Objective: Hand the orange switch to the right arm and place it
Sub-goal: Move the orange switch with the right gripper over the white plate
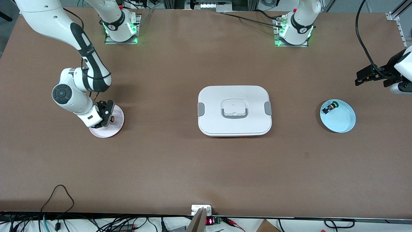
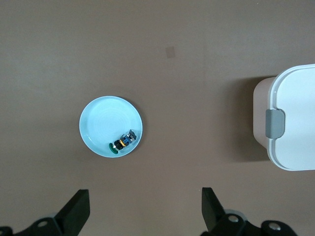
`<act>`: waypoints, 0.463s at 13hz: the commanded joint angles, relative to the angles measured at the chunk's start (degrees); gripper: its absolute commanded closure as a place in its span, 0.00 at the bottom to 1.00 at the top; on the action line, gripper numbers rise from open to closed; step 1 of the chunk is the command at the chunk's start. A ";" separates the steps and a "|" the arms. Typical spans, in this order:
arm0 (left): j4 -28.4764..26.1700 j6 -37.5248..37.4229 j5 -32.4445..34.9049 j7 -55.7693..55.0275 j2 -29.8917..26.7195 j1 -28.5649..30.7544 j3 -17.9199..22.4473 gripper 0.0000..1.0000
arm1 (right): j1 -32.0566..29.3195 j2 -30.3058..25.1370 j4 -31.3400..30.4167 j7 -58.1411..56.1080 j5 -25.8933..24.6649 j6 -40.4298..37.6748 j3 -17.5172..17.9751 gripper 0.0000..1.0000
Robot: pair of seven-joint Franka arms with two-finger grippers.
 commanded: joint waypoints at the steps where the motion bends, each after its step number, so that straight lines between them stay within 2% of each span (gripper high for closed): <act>1: 0.31 -0.27 -0.81 -0.11 0.26 -0.49 0.44 0.00 | -0.81 -0.08 -1.92 -0.43 -0.62 2.95 0.66 0.72; 2: 0.40 -0.27 -0.63 -0.37 0.26 -0.57 0.44 0.00 | -0.81 -0.34 -1.84 0.45 -0.09 2.61 0.75 0.04; 3: 0.40 -0.27 -0.37 -0.38 0.26 -0.66 0.44 0.00 | -0.81 -1.21 -1.66 2.46 0.17 1.65 0.75 0.00; 6: 0.75 -0.18 -0.36 -0.46 0.60 -0.66 0.44 0.00 | -0.73 -4.37 2.97 9.84 0.17 -5.19 1.71 0.00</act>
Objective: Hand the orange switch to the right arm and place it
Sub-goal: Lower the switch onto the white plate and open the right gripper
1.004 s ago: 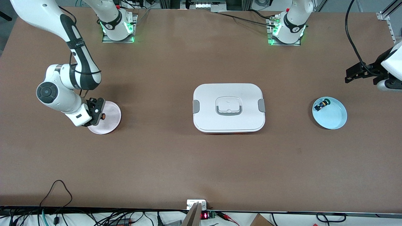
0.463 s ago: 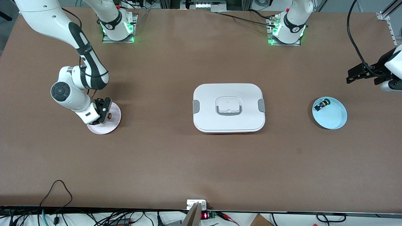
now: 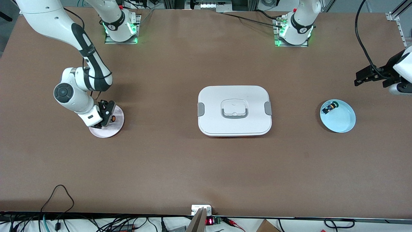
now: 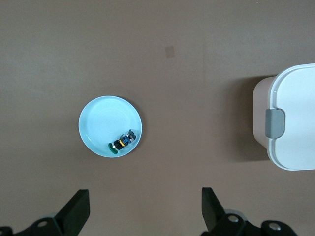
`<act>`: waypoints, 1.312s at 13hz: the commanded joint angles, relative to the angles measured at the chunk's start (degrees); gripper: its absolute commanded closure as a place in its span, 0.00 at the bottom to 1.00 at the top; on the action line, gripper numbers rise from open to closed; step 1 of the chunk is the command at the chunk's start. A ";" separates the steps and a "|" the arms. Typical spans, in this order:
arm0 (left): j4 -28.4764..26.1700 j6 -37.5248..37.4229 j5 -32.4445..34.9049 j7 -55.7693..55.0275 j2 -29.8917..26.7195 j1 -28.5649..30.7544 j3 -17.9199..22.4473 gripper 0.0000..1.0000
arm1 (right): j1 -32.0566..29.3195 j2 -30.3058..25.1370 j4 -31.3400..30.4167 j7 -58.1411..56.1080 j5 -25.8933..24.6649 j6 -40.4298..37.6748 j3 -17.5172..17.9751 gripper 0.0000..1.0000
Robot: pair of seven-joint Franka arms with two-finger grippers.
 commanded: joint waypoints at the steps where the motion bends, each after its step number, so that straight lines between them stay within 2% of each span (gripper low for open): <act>1: 0.76 -0.18 -0.37 -0.46 0.55 -0.56 0.45 0.00 | -0.68 -3.89 5.34 5.57 0.25 -8.66 1.53 0.00; 4: 0.76 -0.18 -0.54 -0.38 0.64 -0.65 0.45 0.00 | -0.77 -4.34 15.01 11.20 4.36 -21.05 1.53 0.00; 6: 0.85 -0.18 -0.63 -0.29 0.64 -0.65 0.45 0.00 | -1.20 -5.21 19.33 16.80 7.70 -27.21 1.53 0.00; 11: 1.29 -0.18 -0.72 -0.02 0.99 -0.65 0.45 0.00 | -0.77 -11.35 20.84 50.51 8.86 -36.53 1.62 0.00; 13: 1.29 -0.18 -0.72 0.06 1.08 -0.65 0.45 0.00 | -0.86 -13.47 21.89 62.58 10.79 -41.36 1.62 0.00; 17: 1.72 -0.18 -0.80 -0.02 1.25 -0.65 0.36 0.00 | -0.86 -13.48 32.50 75.28 10.19 -59.18 1.53 0.00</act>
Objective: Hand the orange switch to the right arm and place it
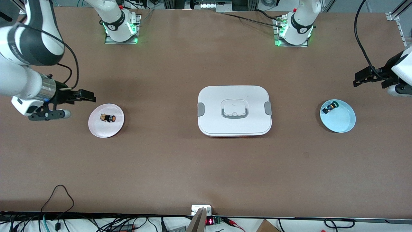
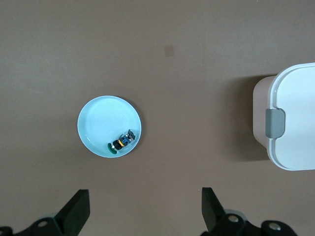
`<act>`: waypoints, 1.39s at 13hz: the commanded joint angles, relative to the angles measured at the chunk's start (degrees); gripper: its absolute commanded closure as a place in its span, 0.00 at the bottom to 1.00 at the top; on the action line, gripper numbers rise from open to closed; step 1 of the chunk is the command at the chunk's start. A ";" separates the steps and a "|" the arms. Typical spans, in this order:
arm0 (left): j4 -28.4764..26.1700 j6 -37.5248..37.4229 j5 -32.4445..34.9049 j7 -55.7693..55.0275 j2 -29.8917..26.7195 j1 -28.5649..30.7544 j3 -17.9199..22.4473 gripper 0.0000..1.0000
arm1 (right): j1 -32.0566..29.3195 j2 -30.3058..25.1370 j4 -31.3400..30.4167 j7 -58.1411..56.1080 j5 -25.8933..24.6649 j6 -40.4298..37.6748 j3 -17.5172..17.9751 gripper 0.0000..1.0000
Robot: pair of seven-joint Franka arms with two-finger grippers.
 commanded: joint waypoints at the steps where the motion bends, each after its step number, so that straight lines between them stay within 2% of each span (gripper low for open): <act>1: 1.84 -0.26 -0.80 -0.11 0.85 -0.50 0.46 0.00 | -0.50 0.51 9.65 3.90 -1.65 -11.22 0.43 0.00; 2: 1.84 -0.26 -0.80 -0.03 0.85 -0.50 0.46 0.00 | -0.50 0.43 12.56 3.46 -5.32 -12.48 0.43 0.00; 3: 1.84 -0.26 -0.80 -0.03 0.85 -0.50 0.46 0.00 | -0.93 0.08 13.98 3.46 -6.67 -11.80 -0.18 0.00; 4: 1.84 -0.26 -0.80 -0.03 0.85 -0.50 0.46 0.00 | -1.72 0.16 16.00 3.63 -7.11 -10.40 -0.79 0.00; 7: 1.84 -0.26 -0.80 -0.03 0.85 -0.50 0.37 0.00 | -4.53 0.25 16.90 4.07 -8.08 -8.97 -1.24 0.00; 10: 1.93 -0.26 -0.80 -0.03 0.85 -0.50 0.46 0.00 | -5.33 -2.19 12.26 2.94 -8.96 -8.11 -1.24 0.00; 12: 1.93 -0.26 -0.80 -0.03 0.94 -0.41 0.46 0.00 | -5.07 -7.11 3.85 -1.44 -10.63 -2.25 -0.98 0.00; 13: 1.93 -0.26 -0.80 0.06 0.94 -0.50 0.46 0.00 | -5.07 -8.18 2.06 -1.46 -10.55 -0.56 -0.89 0.00; 18: 1.93 -0.26 -0.89 0.06 0.85 -0.41 0.46 0.00 | -4.89 -9.77 2.48 -0.93 -9.76 -0.81 -0.63 0.00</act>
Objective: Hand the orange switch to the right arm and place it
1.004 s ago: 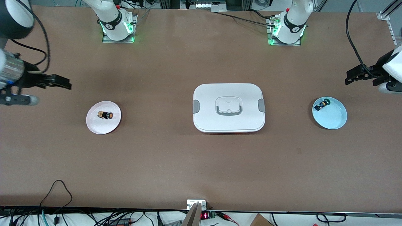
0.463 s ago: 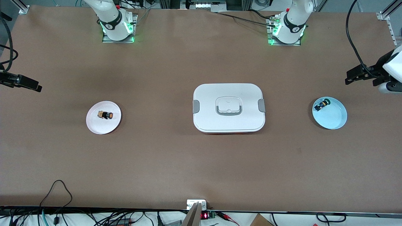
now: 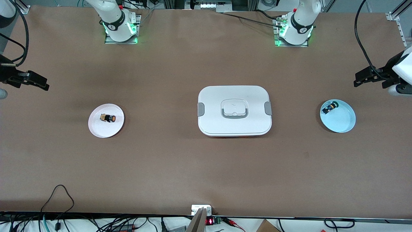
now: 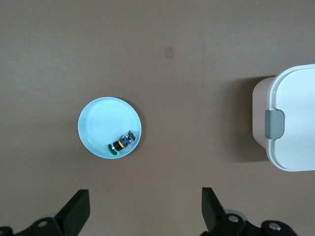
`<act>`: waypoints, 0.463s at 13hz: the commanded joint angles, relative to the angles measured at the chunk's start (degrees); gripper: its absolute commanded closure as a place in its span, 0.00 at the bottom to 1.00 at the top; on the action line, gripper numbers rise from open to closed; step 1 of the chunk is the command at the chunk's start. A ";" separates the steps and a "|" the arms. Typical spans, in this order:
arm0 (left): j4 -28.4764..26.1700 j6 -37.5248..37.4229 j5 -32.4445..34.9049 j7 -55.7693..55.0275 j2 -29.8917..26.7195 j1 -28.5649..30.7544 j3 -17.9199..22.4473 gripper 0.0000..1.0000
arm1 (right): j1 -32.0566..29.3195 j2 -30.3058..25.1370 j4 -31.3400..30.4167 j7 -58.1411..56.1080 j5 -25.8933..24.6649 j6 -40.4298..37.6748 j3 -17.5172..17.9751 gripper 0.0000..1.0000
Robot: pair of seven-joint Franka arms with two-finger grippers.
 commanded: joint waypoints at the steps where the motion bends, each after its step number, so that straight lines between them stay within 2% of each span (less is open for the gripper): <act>1: 1.66 -0.29 -0.89 0.06 0.91 -0.38 0.45 0.00 | -0.04 -2.11 -1.40 -1.20 -0.23 0.80 0.13 0.00; 6: 1.75 -0.29 -0.89 0.06 0.91 -0.38 0.45 0.00 | -0.04 -2.11 0.27 -1.38 -0.06 0.45 0.22 0.00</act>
